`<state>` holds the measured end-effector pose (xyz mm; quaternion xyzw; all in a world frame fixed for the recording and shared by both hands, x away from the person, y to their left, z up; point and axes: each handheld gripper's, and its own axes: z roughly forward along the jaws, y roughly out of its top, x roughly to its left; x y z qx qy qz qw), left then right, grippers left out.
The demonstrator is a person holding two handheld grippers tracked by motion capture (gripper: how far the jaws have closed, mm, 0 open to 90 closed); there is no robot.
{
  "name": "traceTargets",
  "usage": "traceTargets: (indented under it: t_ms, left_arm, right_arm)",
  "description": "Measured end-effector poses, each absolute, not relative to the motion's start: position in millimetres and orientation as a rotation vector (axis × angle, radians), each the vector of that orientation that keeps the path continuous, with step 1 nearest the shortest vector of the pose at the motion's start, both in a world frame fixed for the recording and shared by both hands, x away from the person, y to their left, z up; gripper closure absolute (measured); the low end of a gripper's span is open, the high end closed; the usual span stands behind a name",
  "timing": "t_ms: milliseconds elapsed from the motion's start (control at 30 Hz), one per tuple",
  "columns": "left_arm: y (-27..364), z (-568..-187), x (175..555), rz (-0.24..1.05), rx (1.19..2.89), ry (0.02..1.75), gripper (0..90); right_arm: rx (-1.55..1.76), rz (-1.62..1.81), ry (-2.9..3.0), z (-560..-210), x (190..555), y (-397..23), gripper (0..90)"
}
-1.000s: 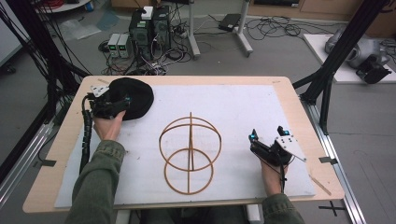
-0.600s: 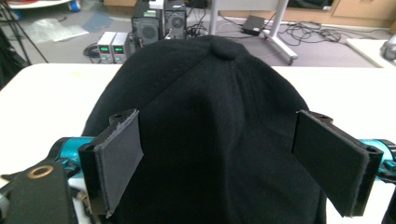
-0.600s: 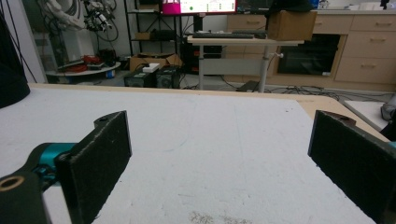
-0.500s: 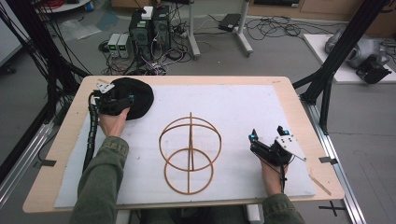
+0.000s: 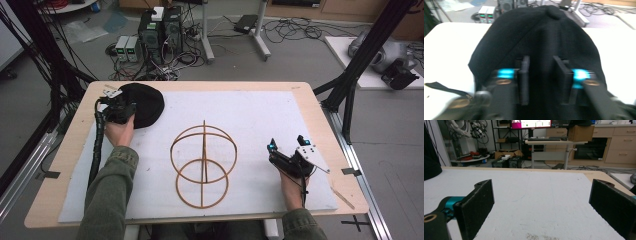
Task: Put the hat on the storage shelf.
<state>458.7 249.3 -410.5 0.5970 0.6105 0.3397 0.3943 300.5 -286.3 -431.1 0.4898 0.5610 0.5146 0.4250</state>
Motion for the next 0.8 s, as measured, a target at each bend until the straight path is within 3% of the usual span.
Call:
traceTargets:
  t_ms: [67,133,800]
  left_arm:
    - [248.0,-410.3,458.5,0.859,1.514,1.54,85.6]
    - [245.3,-409.8,457.9,0.875,1.525,1.526,87.2]
    - [242.1,-395.2,446.2,0.959,1.582,1.357,87.8]
  right_arm:
    - [1.224,1.284,1.404,-431.0,300.4,-286.5,5.1]
    - [1.222,1.277,1.406,-431.2,300.5,-286.8,5.1]
    - [1.232,1.278,1.398,-430.3,295.7,-293.2,5.2]
